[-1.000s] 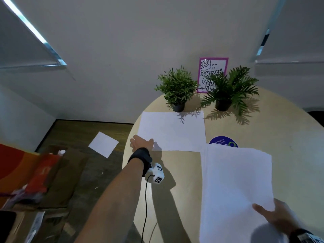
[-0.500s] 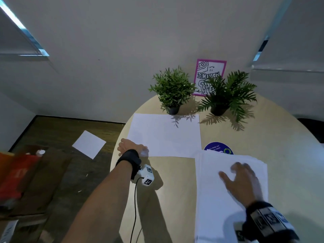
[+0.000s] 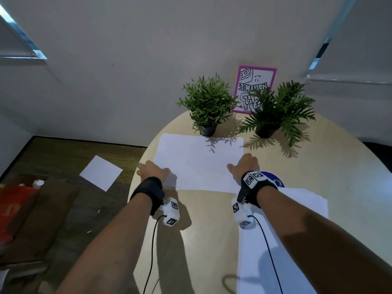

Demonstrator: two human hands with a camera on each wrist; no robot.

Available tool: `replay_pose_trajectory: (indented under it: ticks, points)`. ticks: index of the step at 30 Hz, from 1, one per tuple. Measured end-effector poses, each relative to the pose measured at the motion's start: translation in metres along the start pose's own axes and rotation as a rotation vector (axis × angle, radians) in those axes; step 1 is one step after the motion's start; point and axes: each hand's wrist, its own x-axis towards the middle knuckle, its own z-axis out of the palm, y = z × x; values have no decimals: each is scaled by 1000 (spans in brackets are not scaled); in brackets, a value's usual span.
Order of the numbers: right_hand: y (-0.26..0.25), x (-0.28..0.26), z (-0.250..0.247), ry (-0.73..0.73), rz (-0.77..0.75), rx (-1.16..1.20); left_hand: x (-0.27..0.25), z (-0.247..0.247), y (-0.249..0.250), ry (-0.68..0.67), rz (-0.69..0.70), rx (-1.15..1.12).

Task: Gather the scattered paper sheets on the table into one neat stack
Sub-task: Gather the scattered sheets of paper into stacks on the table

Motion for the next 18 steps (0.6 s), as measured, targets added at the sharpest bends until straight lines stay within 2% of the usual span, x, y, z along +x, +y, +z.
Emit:
replay_pose_trajectory:
  ticks: [4,8,11,13,15,18]
  points:
    - [-1,2,8,-37,28,46,-6,1,4,0,-45,-145]
    - [-1,-2,11,-22,75,89,-6,-1,0,-6,-96,-135]
    - [-4,-6,12,12,68,-2,-7,-1,-3,-19,-119,-128]
    - [-7,-10,11,-2,99,-36,-10,-2,-3,1,-108,-189]
    - [-9,-12,10,4,74,29,-11,-3,-2,5,-91,-270]
    - [-8,-11,13,-11,29,186,-15,-10,-1,-76,-141,-493]
